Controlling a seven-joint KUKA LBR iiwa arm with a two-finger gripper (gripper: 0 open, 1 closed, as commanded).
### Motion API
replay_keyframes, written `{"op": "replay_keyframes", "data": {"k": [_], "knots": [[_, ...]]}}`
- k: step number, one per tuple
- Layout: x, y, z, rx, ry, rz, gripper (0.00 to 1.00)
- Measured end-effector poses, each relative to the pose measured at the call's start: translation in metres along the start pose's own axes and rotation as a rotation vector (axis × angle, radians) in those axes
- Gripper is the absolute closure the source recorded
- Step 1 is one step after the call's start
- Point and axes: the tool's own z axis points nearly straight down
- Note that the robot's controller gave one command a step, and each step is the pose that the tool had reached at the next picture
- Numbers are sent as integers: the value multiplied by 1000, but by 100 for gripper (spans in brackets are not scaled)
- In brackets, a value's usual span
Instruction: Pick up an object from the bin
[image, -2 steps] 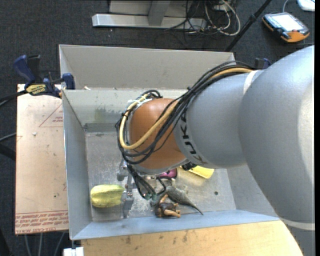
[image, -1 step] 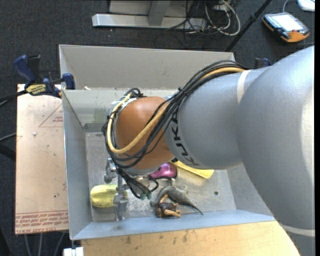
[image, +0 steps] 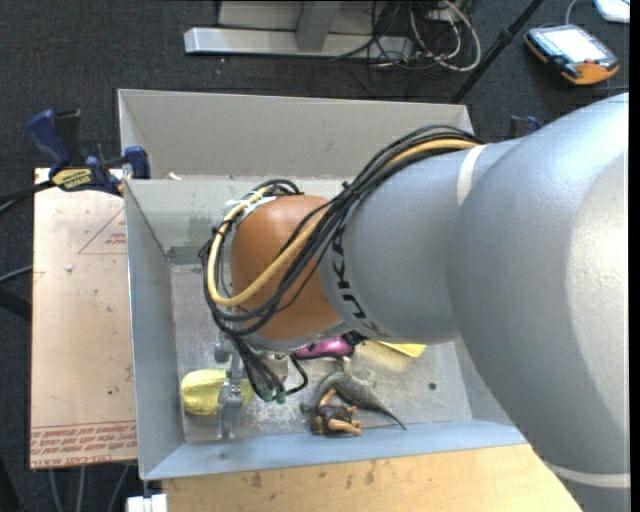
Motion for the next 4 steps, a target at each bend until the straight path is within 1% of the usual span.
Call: {"op": "replay_keyframes", "data": {"k": [1,2,4], "knots": [[-2,4,41,1,0,71,0],[-2,8,59,5,6,152,100],[-1,7,57,4,4,152,100]]}}
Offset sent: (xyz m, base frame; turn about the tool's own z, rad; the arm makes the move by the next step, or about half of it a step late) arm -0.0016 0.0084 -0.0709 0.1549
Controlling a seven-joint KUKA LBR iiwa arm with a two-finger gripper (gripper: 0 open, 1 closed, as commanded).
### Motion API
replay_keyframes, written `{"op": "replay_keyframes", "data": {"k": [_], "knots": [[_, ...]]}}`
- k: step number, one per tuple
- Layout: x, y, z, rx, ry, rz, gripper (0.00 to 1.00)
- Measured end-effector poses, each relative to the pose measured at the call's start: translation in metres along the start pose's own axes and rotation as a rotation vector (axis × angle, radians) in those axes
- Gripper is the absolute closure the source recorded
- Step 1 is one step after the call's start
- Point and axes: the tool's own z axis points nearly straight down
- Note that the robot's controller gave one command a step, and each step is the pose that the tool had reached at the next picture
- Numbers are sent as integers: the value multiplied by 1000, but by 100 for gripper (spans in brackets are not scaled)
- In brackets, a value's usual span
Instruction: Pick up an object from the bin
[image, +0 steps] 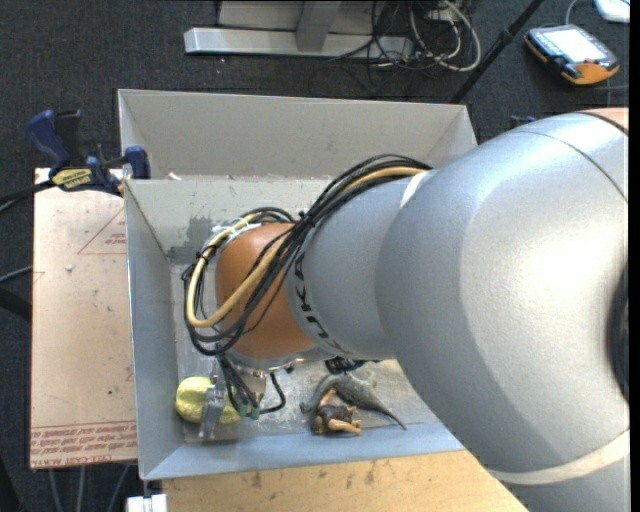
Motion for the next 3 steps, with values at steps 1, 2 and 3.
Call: {"op": "replay_keyframes", "data": {"k": [1,2,3], "knots": [[0,0,-8,-5,-6,1,100],[1,0,-17,-5,-5,1,100],[2,-1,-30,-1,1,1,100]]}}
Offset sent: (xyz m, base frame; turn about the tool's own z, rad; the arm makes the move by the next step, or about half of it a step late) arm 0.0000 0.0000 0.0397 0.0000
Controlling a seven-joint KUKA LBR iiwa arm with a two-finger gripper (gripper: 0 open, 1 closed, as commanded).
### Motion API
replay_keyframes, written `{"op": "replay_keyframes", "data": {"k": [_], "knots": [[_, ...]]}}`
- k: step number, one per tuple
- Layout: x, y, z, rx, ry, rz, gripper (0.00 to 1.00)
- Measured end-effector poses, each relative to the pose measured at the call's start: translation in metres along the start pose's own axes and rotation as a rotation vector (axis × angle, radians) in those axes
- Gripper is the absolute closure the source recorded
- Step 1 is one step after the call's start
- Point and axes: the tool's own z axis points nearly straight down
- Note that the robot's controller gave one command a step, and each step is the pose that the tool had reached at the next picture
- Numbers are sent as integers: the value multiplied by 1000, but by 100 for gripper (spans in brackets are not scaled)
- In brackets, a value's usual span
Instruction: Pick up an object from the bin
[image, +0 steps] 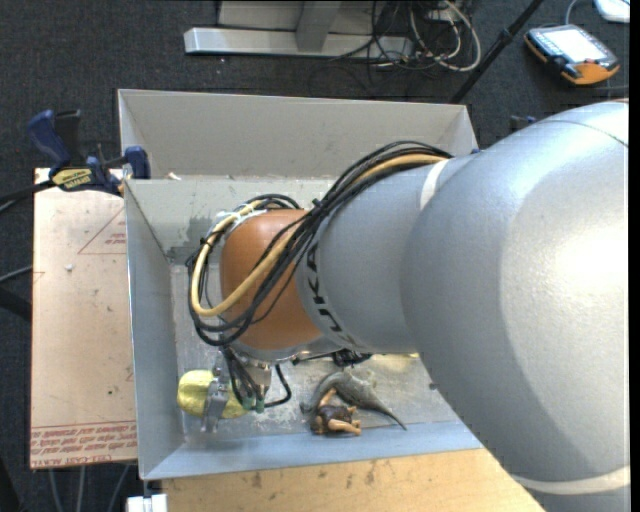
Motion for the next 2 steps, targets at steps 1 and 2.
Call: {"op": "replay_keyframes", "data": {"k": [1,2], "knots": [[0,0,-20,1,1,-1,100],[-1,1,-39,-3,-5,-2,100]]}}
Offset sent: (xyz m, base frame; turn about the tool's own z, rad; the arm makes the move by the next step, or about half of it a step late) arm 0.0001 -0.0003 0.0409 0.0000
